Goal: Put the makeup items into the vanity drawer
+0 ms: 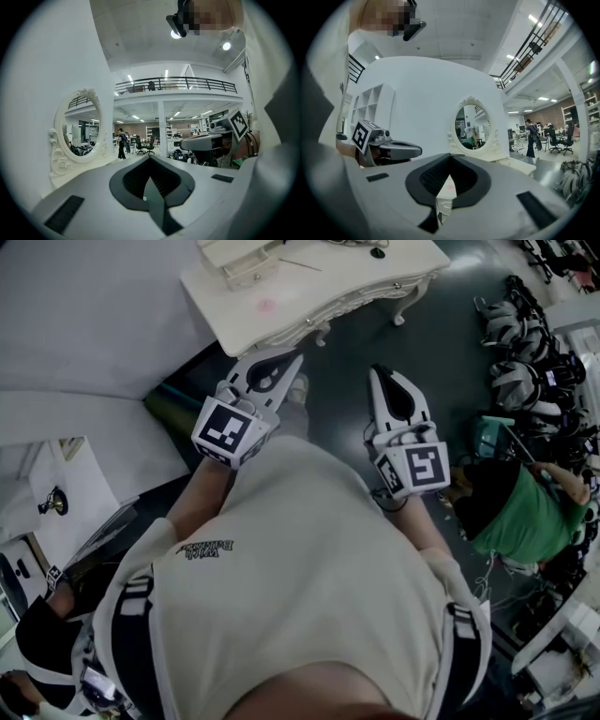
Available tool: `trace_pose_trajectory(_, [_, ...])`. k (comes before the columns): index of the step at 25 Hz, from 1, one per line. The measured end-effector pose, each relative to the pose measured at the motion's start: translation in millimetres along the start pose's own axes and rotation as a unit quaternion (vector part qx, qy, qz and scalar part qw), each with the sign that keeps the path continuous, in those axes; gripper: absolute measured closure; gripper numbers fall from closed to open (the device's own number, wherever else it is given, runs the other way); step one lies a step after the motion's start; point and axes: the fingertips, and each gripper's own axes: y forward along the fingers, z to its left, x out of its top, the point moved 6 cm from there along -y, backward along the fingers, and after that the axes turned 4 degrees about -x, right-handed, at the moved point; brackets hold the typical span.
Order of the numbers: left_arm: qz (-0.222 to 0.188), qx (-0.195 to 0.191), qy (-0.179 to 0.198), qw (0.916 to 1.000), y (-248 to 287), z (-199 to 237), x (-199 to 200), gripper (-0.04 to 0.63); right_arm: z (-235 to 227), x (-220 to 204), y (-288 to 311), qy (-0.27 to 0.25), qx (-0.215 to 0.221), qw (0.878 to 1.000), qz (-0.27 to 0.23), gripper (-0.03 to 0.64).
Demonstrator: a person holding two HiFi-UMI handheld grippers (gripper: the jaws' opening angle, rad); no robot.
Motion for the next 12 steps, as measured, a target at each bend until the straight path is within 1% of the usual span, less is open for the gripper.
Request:
trace_pose_trajectory(6, [0.005, -0.002, 0.0, 1.0, 31, 29, -7, 0.581, -26, -4, 34, 0.001, -0.001, 1.0, 0.007, 0.613])
trace_pose_trajectory(12, [0.011, -0.003, -0.01, 0.9999, 59, 67, -14, 0.581, -46, -12, 79, 0.006, 0.003, 1.0, 0.022, 0.614])
